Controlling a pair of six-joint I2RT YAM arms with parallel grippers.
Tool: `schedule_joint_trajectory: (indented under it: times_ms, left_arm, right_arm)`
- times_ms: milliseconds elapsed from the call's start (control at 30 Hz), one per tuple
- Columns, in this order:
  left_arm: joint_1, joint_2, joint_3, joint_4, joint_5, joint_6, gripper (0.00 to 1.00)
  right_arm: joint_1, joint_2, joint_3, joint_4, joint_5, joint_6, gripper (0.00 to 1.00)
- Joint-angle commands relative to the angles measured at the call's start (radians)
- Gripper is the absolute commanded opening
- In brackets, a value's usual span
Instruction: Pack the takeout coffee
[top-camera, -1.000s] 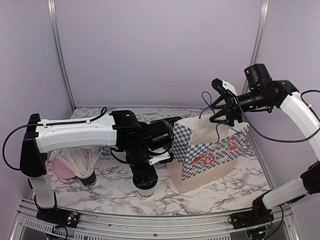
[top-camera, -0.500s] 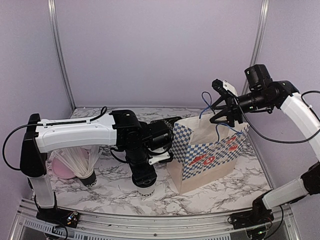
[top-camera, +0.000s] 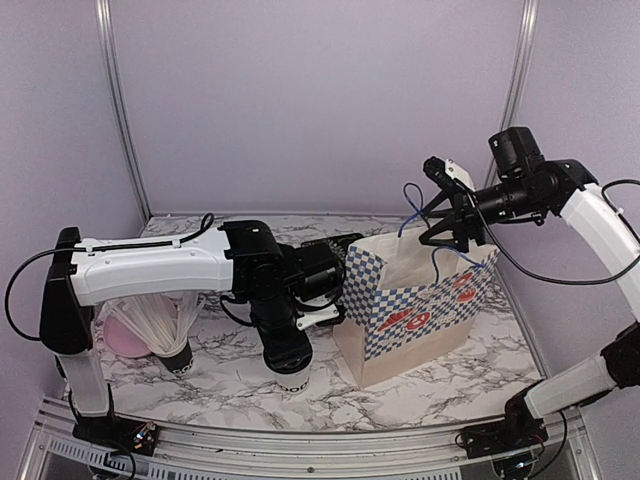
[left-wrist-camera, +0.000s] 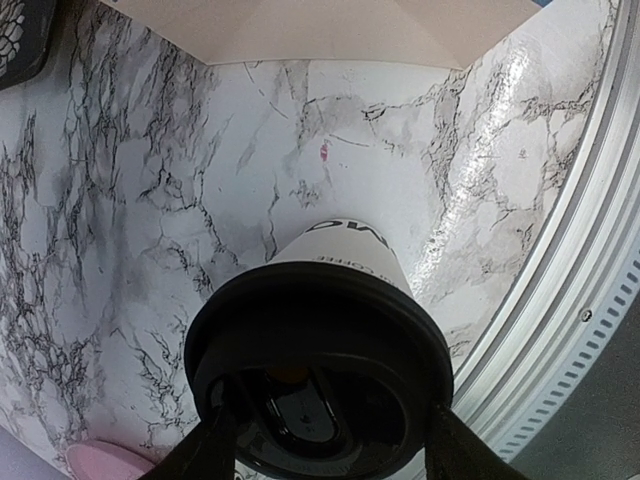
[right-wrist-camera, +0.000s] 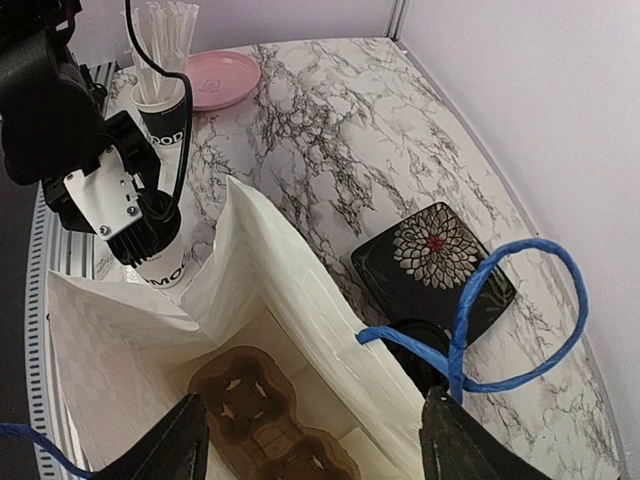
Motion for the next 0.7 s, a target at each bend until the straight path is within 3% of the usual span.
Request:
schedule_joint_trajectory:
  times_ms: [0, 367, 667]
  left_arm:
    - [-0.006, 0.022, 0.008, -0.047, 0.025, -0.008, 0.63]
    - [-0.007, -0.055, 0.026, -0.045, -0.033, -0.018, 0.82]
    - [-0.007, -0.009, 0.014, -0.044, -0.002, -0.018, 0.81]
  right_arm:
    - [-0.008, -0.001, 0.079, -0.018, -0.015, 0.009, 0.70]
    - [-0.008, 0.016, 0.108, -0.037, -0.038, 0.013, 0.70]
    - [-0.008, 0.019, 0.096, -0.035, -0.034, 0.013, 0.70]
